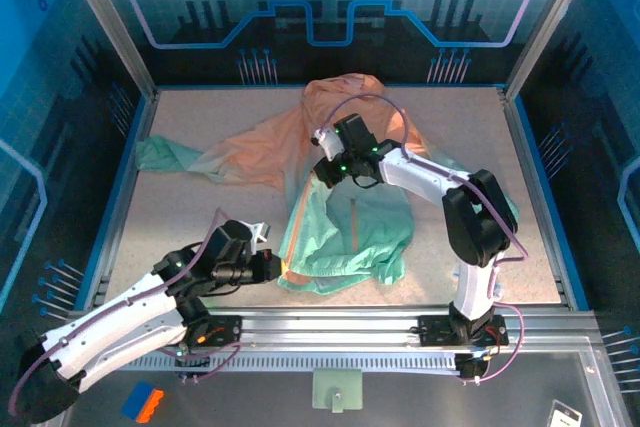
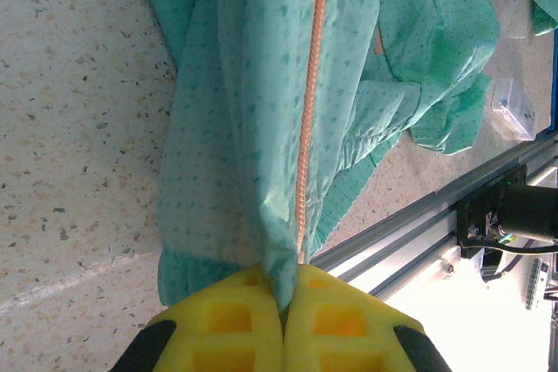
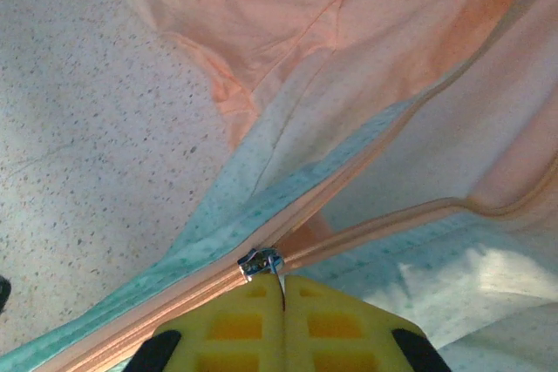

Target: Zip up the jacket

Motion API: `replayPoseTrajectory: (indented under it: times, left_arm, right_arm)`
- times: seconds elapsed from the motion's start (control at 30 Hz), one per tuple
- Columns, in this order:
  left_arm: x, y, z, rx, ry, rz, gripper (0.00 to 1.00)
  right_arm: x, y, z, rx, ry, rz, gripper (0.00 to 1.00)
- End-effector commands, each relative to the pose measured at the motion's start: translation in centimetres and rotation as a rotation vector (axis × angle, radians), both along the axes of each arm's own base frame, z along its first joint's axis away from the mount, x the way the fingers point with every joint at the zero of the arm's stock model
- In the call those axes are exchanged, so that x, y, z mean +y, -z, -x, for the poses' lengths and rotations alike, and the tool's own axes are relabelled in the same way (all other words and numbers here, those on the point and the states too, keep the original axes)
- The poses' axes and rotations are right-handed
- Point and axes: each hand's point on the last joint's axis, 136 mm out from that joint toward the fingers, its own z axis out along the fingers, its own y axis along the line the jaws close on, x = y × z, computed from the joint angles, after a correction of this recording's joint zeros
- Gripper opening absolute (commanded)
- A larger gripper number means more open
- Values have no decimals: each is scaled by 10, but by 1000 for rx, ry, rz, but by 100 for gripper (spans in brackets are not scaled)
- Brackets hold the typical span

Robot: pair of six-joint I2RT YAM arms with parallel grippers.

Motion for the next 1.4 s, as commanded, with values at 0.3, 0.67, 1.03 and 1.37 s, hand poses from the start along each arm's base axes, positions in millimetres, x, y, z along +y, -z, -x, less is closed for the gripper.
replayPoseTrajectory:
  times: [0.3, 0.67, 1.03, 1.37]
  left_arm:
    - [6, 15, 12, 85, -5, -33, 0]
    - [12, 19, 15, 114, -27, -53, 0]
    - [19, 15, 16, 114, -58, -74, 0]
    - [22, 15, 12, 113, -80, -85, 0]
  right_arm:
    - [-22, -11, -61, -96, 94, 9, 0]
    - [-25, -1, -85, -93, 115, -12, 0]
    - [-26, 2, -114, -113, 138, -40, 0]
    - [-31, -5, -141, -132, 161, -74, 0]
